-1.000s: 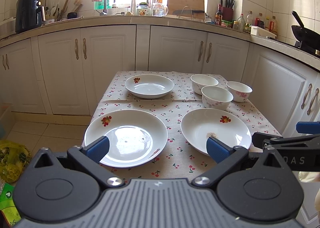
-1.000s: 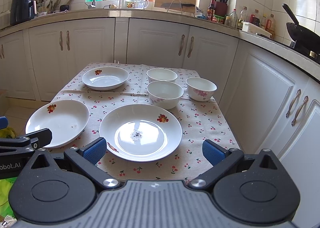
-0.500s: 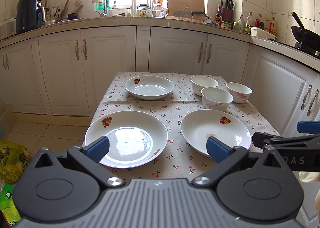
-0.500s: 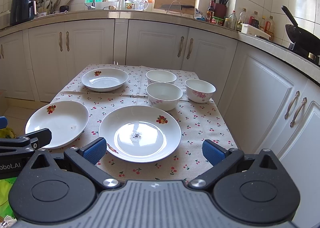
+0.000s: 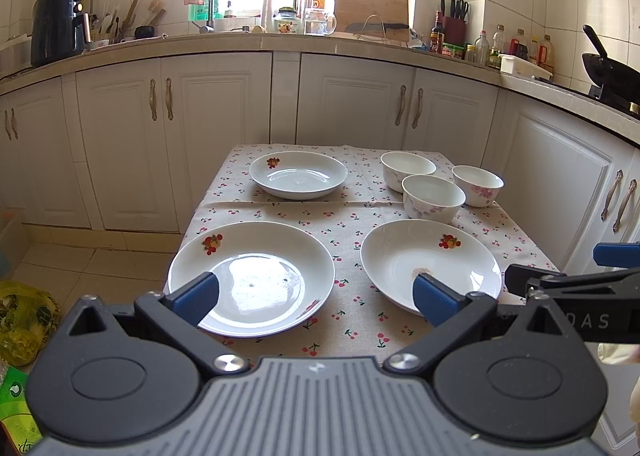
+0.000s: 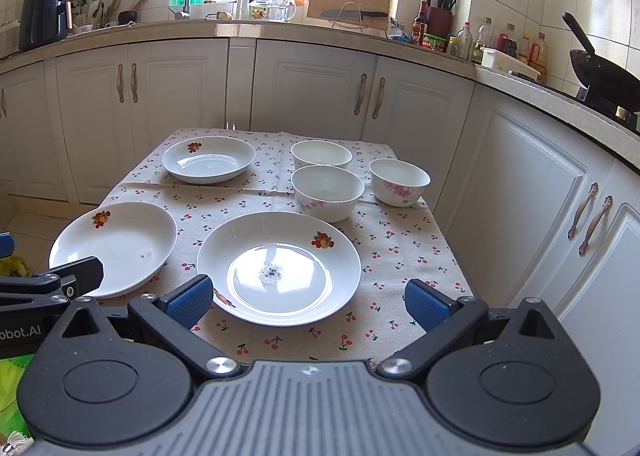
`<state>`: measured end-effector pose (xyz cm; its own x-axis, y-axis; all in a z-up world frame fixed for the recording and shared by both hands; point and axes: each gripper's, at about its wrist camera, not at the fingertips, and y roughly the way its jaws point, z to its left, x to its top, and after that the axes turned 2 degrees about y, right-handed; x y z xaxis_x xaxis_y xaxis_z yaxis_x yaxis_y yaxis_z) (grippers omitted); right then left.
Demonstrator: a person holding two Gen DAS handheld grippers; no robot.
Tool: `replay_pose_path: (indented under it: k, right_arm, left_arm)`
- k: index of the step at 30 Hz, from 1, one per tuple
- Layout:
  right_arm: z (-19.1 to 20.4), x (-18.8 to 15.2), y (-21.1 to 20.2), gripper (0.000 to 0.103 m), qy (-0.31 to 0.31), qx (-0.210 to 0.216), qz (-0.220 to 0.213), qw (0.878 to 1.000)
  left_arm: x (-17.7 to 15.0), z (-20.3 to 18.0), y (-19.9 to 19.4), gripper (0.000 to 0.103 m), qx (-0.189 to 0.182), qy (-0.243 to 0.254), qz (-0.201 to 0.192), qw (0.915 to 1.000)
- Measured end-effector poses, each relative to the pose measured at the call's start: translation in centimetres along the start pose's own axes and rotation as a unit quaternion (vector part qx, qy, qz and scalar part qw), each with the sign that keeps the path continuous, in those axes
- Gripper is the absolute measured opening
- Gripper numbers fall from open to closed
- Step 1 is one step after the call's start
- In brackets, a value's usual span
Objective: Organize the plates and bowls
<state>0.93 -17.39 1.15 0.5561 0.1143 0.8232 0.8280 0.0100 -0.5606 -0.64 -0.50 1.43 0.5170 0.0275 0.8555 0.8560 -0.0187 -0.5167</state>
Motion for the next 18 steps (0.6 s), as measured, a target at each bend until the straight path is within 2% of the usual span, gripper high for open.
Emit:
replay_pose_path:
  k: [18]
  right_arm:
    - [0.2,0.7,0.7,0.103,-0.009,0.007,0.001,1.0]
  left_arm:
    - [0.1,0.8,1.2,0.102,-0.013,0.001,-0.003,0.9999]
